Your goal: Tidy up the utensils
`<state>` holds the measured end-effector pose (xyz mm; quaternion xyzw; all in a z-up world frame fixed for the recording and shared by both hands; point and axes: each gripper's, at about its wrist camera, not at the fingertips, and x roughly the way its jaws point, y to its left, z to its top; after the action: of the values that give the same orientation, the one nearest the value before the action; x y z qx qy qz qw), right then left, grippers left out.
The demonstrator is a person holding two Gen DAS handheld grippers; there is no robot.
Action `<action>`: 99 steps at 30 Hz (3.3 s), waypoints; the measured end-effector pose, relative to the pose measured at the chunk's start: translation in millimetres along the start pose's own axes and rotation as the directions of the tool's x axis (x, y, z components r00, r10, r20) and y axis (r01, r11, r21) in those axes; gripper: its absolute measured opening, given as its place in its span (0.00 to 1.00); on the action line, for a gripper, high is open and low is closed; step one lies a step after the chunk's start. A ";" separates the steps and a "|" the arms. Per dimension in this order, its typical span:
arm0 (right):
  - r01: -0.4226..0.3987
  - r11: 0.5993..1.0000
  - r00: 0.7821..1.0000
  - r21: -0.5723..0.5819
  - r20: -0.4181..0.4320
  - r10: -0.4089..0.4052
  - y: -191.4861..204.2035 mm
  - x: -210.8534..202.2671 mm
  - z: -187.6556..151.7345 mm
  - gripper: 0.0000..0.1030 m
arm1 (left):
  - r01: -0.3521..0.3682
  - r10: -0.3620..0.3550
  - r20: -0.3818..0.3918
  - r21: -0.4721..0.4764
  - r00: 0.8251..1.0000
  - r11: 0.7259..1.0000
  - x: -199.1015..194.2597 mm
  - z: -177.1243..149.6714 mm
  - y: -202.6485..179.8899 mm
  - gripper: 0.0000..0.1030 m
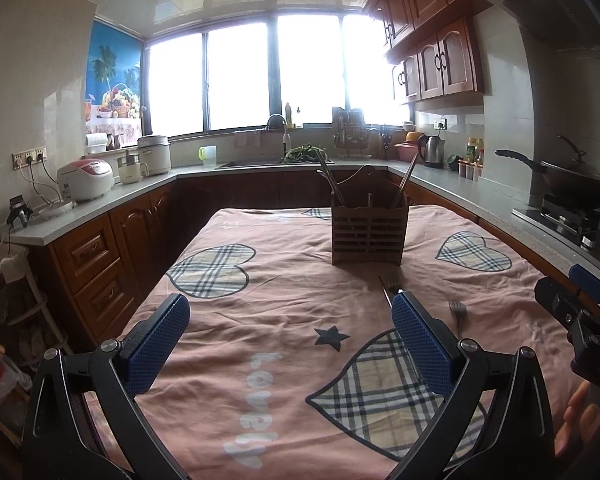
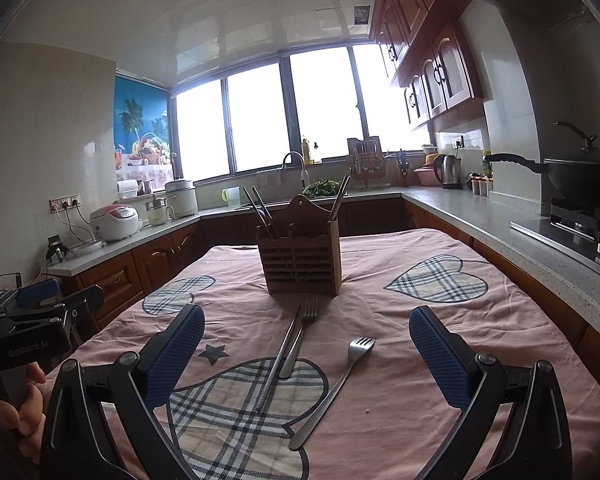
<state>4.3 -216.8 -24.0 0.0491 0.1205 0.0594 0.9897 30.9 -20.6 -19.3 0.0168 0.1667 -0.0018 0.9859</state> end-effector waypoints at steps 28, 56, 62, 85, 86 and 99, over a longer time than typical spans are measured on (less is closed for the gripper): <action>-0.007 1.000 1.000 -0.010 -0.006 0.007 5.6 0.1 -0.7 1.00 | 0.002 -0.002 -0.009 -0.008 1.000 1.000 -0.8 -0.6 1.6 1.00; -0.021 1.000 1.000 -0.021 -0.003 0.021 10.5 1.4 0.6 1.00 | -0.003 0.003 -0.011 -0.006 1.000 1.000 -1.5 -0.6 1.9 1.00; -0.020 1.000 1.000 -0.020 -0.003 0.020 10.6 1.4 0.4 1.00 | -0.012 0.012 -0.011 -0.005 1.000 1.000 -1.2 1.0 2.1 1.00; -0.030 0.999 1.000 -0.024 -0.006 0.030 11.7 4.2 6.4 1.00 | -0.009 0.009 -0.015 -0.004 1.000 1.000 2.4 1.4 0.2 1.00; -0.030 0.999 1.000 -0.024 -0.006 0.030 11.7 4.1 6.3 1.00 | -0.009 0.009 -0.015 -0.004 1.000 1.000 2.4 1.5 0.1 1.00; -0.032 0.999 0.999 -0.011 -0.022 0.031 6.6 12.2 2.6 1.00 | 0.003 -0.003 -0.034 -0.002 0.999 1.000 14.5 2.6 -3.9 1.00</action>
<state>15.9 -208.9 -23.6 0.0446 0.1301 0.0762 0.9876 45.3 -24.6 -21.7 0.0156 0.1835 -0.0026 0.9829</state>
